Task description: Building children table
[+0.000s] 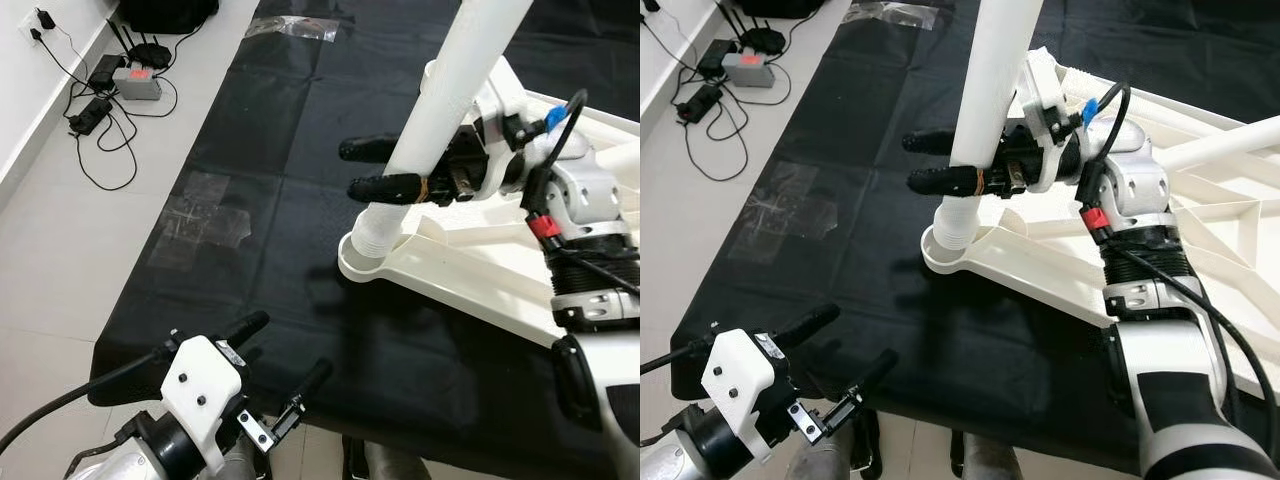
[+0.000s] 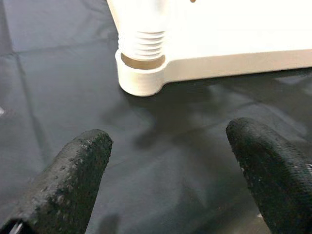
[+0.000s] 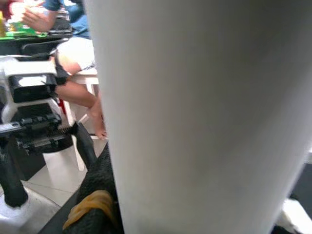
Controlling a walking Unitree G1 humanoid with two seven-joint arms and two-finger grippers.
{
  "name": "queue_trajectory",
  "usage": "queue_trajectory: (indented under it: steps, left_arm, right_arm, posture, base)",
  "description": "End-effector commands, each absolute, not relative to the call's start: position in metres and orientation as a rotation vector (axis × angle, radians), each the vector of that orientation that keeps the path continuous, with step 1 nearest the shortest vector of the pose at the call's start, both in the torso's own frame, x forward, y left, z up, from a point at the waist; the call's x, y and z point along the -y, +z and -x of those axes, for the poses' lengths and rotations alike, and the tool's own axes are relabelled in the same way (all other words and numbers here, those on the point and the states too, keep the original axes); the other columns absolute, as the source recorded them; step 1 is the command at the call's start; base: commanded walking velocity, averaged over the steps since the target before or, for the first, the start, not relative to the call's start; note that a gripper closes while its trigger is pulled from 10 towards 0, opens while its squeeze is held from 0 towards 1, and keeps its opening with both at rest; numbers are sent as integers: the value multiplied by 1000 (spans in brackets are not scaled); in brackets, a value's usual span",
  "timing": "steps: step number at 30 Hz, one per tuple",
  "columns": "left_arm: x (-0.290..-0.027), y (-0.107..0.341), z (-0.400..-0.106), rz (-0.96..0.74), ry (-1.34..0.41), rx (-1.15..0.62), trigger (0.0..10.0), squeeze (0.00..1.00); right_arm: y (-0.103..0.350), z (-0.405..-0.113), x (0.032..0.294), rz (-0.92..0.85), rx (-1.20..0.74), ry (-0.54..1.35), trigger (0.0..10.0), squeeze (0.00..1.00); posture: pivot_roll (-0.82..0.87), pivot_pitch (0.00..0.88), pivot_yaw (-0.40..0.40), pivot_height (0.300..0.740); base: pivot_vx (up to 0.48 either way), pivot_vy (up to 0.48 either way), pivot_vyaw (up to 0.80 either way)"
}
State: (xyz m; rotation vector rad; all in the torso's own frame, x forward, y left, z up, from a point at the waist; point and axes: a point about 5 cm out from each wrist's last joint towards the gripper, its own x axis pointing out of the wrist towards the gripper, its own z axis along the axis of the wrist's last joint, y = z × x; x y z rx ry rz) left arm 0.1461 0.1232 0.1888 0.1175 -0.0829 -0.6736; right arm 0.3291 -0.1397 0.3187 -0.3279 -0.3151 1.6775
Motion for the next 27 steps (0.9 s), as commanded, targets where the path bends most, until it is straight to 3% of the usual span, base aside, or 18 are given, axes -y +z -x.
queue_trajectory:
  steps: [1, 18, 27]
  left_arm:
    - [-122, 185, -144, -116, -672, 70, 10000, 0]
    - [-120, 180, -144, -110, -680, 86, 10000, 0]
    - [-119, 181, -141, -111, -678, 97, 10000, 0]
  right_arm:
    - [298, -329, 132, 323, 219, 1714, 10000, 0]
    - [290, -326, 117, 399, 116, 1803, 10000, 0]
    - [311, -336, 100, 321, 184, 1835, 10000, 0]
  posture:
    - [32, 353, -20, 740]
    - [24, 347, -22, 740]
    - [44, 367, -35, 740]
  base:
    - [0, 0, 0]
    - [0, 0, 0]
    - [0, 0, 0]
